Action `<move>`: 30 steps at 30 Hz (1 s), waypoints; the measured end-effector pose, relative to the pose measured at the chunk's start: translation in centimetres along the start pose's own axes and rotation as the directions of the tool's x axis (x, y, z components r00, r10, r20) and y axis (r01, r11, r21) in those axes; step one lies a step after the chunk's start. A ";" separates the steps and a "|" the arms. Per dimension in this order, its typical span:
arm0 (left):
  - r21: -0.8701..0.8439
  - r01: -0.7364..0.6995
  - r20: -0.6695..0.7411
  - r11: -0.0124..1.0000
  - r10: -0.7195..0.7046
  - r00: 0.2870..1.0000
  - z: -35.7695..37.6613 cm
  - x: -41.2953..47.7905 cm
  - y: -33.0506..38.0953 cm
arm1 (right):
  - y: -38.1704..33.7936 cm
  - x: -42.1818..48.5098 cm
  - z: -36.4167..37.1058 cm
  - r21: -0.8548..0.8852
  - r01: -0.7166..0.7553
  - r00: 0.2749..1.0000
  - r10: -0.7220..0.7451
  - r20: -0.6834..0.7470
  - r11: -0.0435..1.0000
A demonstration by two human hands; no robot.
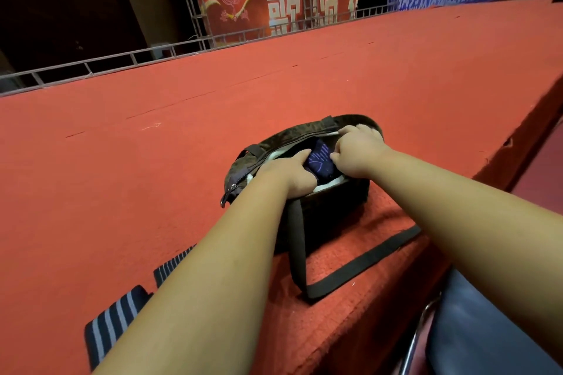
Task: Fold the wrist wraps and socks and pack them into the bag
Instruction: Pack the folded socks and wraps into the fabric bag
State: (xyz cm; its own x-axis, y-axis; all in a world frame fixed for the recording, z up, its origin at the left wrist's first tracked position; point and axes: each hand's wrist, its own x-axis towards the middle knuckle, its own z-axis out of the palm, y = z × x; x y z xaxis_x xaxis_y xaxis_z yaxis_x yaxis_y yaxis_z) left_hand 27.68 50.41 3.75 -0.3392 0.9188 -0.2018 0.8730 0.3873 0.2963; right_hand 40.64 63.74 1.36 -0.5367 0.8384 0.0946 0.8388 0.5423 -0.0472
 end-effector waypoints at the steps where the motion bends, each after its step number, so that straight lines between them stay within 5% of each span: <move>1: 0.004 -0.017 -0.031 1.000 0.017 0.999 0.2 -0.2 0.0 | -0.1 0.0 0.1 -0.013 0.000 1.000 0.000 -0.005 1.000; 18: 0.243 0.065 0.123 0.968 -0.097 0.988 0.0 1.1 1.3 | 0.2 0.8 1.3 0.053 -0.063 0.998 0.063 -0.002 0.997; 23: 0.415 -0.018 -0.030 0.910 0.033 0.999 1.5 -0.8 1.5 | 0.8 -1.6 0.2 0.220 0.094 0.995 -0.083 -0.057 0.971; 30: 0.440 -0.196 -0.132 0.876 0.279 0.951 3.1 -6.8 0.0 | 0.2 -6.3 -1.5 0.336 0.220 0.974 -0.190 -0.121 0.916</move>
State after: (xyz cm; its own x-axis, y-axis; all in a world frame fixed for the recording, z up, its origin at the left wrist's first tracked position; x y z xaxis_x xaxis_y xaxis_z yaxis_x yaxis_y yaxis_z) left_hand 31.06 43.87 2.19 -0.1256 0.9920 0.0135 0.9857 0.1264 -0.1114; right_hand 44.37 58.48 2.23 -0.6713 0.7075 0.2210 0.6196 0.6993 -0.3566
